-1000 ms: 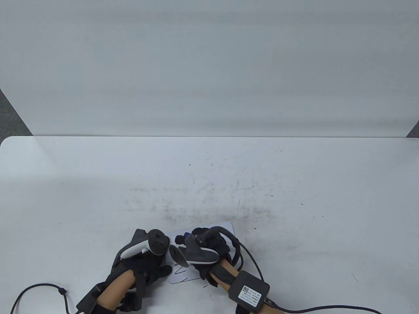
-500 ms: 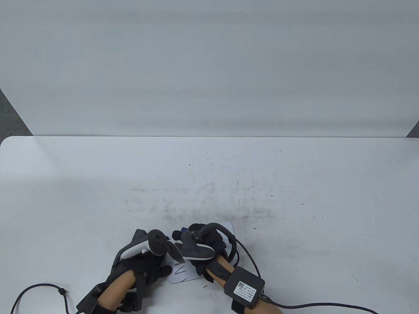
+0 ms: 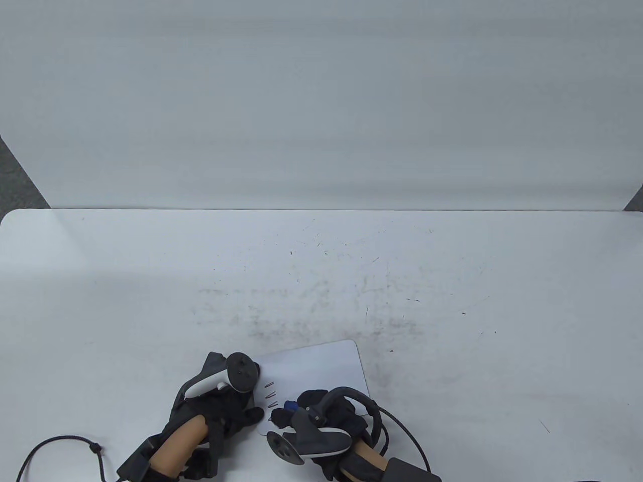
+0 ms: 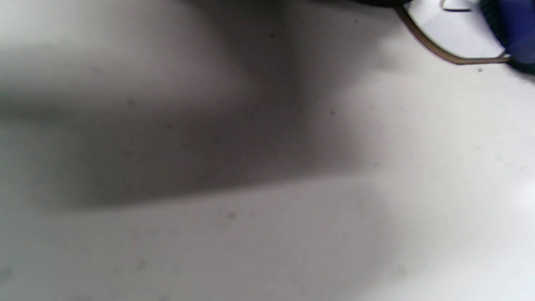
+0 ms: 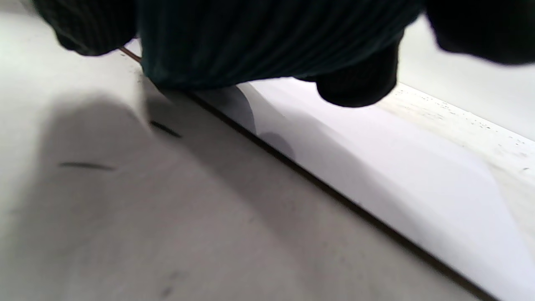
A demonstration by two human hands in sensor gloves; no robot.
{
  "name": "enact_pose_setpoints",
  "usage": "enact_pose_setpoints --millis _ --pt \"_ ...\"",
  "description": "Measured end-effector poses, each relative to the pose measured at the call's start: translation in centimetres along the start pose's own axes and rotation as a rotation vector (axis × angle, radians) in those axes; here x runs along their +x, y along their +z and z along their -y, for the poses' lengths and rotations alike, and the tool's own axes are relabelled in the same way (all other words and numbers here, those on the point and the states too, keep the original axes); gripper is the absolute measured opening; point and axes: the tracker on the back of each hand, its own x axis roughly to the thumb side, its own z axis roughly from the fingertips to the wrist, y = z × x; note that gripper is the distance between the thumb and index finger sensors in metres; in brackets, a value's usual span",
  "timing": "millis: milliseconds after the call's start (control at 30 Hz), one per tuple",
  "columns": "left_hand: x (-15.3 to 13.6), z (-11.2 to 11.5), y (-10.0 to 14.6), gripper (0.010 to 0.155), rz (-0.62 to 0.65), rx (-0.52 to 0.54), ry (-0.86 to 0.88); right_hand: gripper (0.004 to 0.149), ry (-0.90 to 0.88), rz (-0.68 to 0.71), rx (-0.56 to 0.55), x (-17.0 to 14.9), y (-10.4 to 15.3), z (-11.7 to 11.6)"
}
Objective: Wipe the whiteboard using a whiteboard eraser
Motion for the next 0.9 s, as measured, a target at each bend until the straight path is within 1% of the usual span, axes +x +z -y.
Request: enact_pose_setpoints --millis 100,300,467,567,667,733,867,900 --pt "0.0 0.0 0.0 0.092 -0.003 -0.005 -0.005 0.062 -0.017 -0.028 -0.012 -0.8 -1.4 -0.1" --pt "0.0 0.0 0.0 0.092 0.002 -0.005 0.000 0.062 -0.045 -0.123 -0.030 -3.1 -5.9 -0.2" --pt "-0.1 0.1 -0.1 0.092 0.012 -0.004 0.013 0.062 -0.057 -0.178 -0.047 -3.6 -7.9 -0.1" --pt "-0.2 0.1 0.0 0.092 0.014 -0.007 0.022 0.063 -0.054 -0.165 -0.056 -3.3 -7.5 -0.2" --pt "-0.2 0.2 0.0 0.092 0.018 -0.003 0.029 0.063 -0.035 -0.123 -0.050 -2.3 -6.4 -0.3" --pt "-0.2 0.2 0.0 0.092 0.016 -0.001 0.028 0.063 -0.030 -0.100 -0.052 -1.6 -5.1 -0.4" --pt "-0.3 0.2 0.0 0.092 0.014 0.003 0.027 0.064 -0.018 -0.030 -0.061 0.0 -1.5 -0.6" --pt "-0.3 0.1 0.0 0.092 0.014 0.003 0.025 0.064 -0.020 -0.022 -0.058 0.3 -1.0 -0.6"
